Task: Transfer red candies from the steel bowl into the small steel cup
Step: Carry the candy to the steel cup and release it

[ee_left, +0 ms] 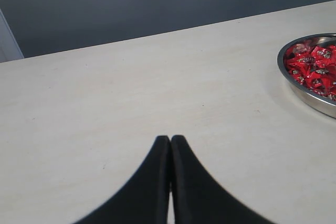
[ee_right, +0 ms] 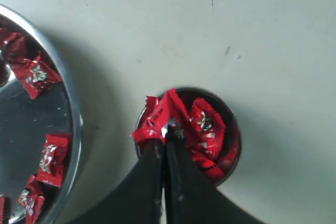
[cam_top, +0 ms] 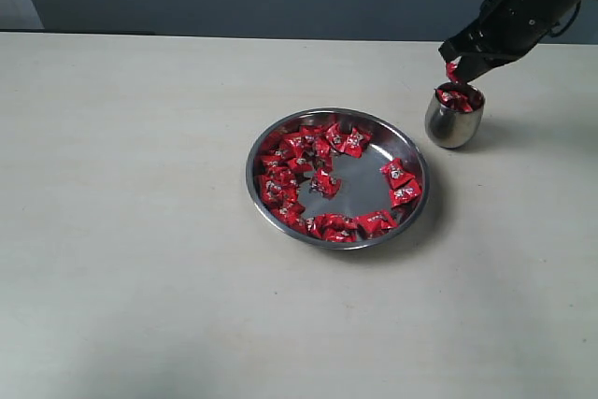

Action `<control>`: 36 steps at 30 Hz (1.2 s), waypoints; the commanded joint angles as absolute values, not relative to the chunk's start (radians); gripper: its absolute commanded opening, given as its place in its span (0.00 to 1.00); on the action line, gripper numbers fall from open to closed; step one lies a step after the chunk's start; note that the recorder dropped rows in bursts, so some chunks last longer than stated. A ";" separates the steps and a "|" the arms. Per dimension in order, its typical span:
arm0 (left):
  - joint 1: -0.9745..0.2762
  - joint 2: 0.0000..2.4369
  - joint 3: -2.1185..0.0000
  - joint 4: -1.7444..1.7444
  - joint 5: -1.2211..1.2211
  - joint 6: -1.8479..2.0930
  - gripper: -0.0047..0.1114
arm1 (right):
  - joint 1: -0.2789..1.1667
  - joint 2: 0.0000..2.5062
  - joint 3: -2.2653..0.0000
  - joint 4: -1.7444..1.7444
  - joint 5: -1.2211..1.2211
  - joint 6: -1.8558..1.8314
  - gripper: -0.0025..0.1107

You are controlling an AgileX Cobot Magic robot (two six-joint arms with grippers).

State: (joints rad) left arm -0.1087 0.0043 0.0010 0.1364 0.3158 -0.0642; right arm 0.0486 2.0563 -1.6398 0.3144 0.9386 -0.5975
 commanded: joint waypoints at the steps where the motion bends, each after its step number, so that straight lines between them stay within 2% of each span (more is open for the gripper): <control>1: -0.112 0.000 0.000 0.135 0.310 -0.068 0.04 | 0.044 2.086 -1.640 0.270 0.928 -0.571 0.02; 20: -0.112 0.000 0.000 0.135 0.310 -0.068 0.04 | 0.044 2.097 -1.640 0.209 0.938 -0.486 0.02; 22: -0.112 0.000 0.000 0.135 0.310 -0.068 0.04 | 0.044 2.097 -1.640 0.211 0.940 -0.488 0.05; 27: -0.112 0.000 0.000 0.135 0.310 -0.068 0.04 | 0.044 2.097 -1.640 0.213 0.944 -0.493 0.23; 36: -0.112 0.000 0.000 0.135 0.310 -0.068 0.04 | 0.044 2.053 -1.640 0.262 0.926 -0.493 0.24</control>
State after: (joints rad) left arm -0.1087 0.0043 0.0010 0.1364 0.3158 -0.0642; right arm 0.0486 2.0874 -1.6398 0.2437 0.9357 -0.4868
